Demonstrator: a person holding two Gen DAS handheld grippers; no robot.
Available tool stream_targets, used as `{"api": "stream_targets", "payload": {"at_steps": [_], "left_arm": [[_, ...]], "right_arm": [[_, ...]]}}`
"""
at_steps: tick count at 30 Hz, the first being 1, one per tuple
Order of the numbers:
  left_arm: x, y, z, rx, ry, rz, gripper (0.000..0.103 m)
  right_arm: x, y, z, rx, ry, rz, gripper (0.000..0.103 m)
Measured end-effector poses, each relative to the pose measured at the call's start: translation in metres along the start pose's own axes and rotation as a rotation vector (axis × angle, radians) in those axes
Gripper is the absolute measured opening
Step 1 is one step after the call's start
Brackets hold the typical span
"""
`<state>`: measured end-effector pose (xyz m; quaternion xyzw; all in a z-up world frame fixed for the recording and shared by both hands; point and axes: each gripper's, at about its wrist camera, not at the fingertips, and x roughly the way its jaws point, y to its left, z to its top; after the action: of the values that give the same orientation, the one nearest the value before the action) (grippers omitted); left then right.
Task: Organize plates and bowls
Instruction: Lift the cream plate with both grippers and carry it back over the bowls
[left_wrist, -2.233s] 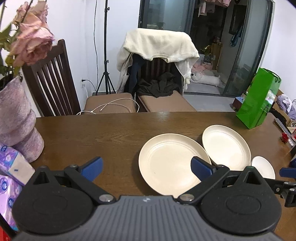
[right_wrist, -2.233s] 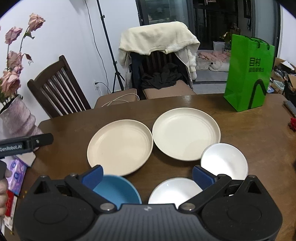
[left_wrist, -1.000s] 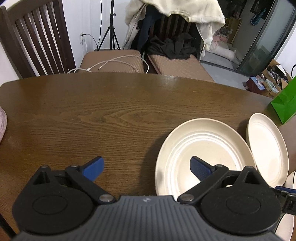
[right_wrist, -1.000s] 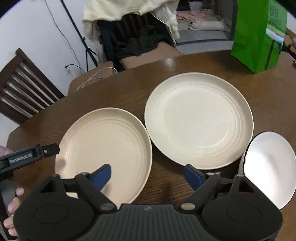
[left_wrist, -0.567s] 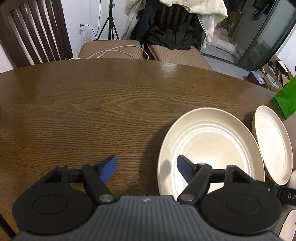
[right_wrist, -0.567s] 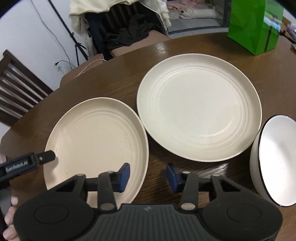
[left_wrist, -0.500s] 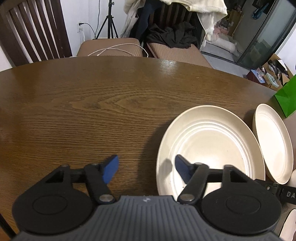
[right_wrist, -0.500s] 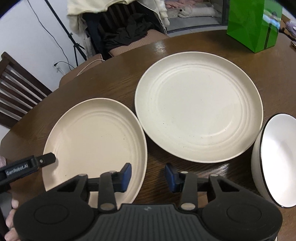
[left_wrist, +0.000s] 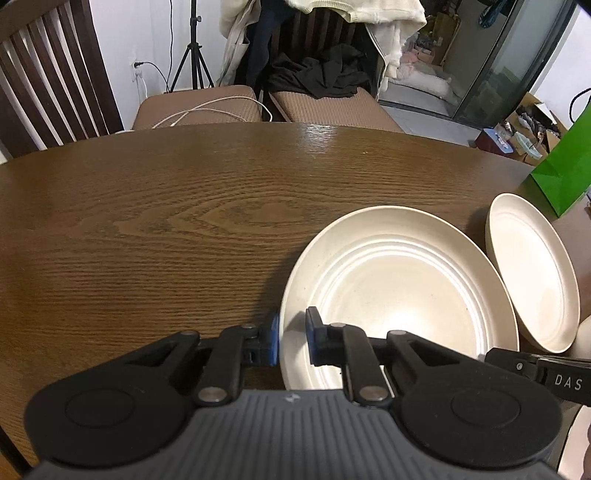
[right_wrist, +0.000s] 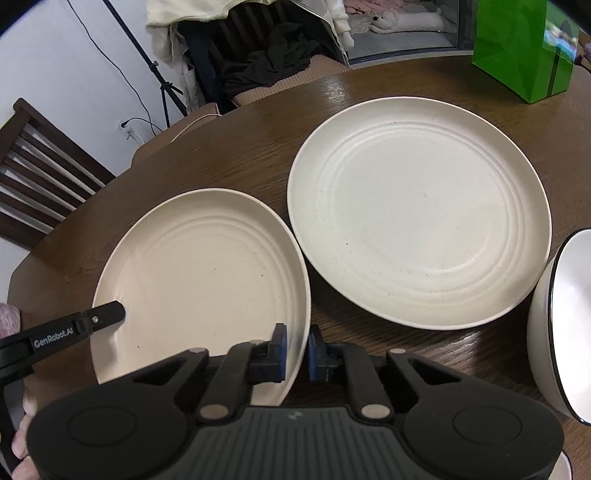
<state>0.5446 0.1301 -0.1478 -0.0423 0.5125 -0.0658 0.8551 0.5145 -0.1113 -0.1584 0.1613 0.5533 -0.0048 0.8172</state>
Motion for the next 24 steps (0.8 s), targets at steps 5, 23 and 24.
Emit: {"api": "stream_targets", "payload": {"at_steps": [5, 23, 24], "left_arm": [[-0.003, 0.003, 0.002, -0.007, -0.01, 0.02, 0.015], [-0.049, -0.002, 0.011, -0.009, -0.103, 0.023, 0.015], [-0.052, -0.003, 0.011, -0.008, -0.108, 0.025, 0.015]], "right_arm": [[-0.004, 0.008, -0.003, -0.048, -0.012, -0.006, 0.011], [-0.031, 0.008, 0.005, -0.059, -0.075, 0.032, 0.011], [-0.033, 0.009, 0.005, -0.059, -0.078, 0.034, 0.011]]}}
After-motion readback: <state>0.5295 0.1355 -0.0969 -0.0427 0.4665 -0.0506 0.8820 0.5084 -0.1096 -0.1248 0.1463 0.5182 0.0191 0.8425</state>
